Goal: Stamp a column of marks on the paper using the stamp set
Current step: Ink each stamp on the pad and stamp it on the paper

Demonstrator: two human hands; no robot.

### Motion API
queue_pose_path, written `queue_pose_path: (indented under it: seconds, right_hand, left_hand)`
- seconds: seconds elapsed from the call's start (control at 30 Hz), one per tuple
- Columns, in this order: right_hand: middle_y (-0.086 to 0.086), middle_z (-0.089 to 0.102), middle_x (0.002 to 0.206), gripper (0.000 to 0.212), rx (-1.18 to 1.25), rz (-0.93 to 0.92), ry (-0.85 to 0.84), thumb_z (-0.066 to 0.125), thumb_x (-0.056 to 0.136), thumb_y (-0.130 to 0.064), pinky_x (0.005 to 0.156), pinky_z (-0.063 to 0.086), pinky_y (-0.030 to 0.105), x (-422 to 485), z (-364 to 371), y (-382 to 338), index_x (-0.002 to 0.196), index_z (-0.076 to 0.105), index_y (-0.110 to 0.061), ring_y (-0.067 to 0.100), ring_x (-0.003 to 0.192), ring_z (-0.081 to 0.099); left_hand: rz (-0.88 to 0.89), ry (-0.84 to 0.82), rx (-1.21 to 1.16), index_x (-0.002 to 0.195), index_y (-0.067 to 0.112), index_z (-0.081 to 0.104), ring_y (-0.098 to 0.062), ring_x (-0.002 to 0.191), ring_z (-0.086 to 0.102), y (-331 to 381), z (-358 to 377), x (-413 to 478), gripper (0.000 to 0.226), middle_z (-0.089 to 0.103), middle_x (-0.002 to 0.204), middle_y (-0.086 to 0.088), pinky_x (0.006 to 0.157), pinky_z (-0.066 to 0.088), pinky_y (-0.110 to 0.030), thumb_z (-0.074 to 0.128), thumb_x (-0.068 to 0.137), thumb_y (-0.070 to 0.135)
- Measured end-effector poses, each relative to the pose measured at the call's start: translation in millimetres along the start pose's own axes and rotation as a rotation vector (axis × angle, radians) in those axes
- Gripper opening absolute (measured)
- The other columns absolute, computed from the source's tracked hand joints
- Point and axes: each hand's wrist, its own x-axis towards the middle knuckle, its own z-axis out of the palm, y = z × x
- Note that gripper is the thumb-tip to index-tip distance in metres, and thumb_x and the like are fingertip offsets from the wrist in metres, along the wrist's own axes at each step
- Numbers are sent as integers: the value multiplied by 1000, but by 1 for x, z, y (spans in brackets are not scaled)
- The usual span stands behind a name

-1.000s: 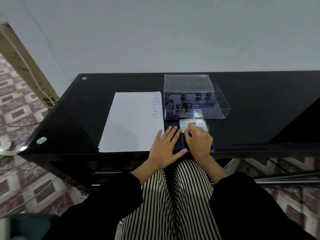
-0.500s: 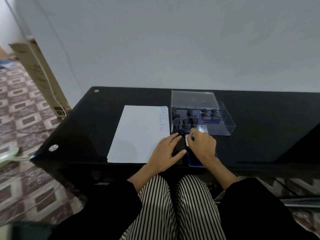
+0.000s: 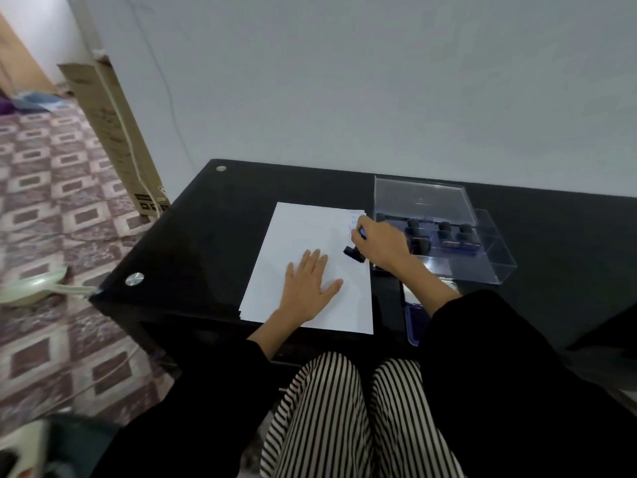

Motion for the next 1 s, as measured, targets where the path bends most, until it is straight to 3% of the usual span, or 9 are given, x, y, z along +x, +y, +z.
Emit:
queue_pose_path:
  seconds: [0.3,0.43,1.0]
  right_hand:
    - [15,65,95,29,-225,-82,-91,36,99,-26,64,36,31,9,7,4,102,55,-5,33,87,60]
    - [13,67,96,29,-255,-115,-125,37,98,-26,68,42,32,8,12,1,101,58,-6,30,87,62]
    - [14,65,101,30,-423,-198,-153,32,100,-25,66,39,31,7,17,0,106,54,-6,26,77,55]
  left_hand:
    - [33,-4,149,150,14,8,-18,146,-4,-6,11,-4,68,0,159,-4,117,-3,-42,24,97,53]
    - [36,9,145,150,14,9,-18,147,-3,-8,13,-3,68,1,159,-4,117,-2,-42,24,97,53]
    - [33,7,151,150,14,8,-17,146,-4,-7,12,-4,68,1,159,-3,117,-3,-42,23,96,54]
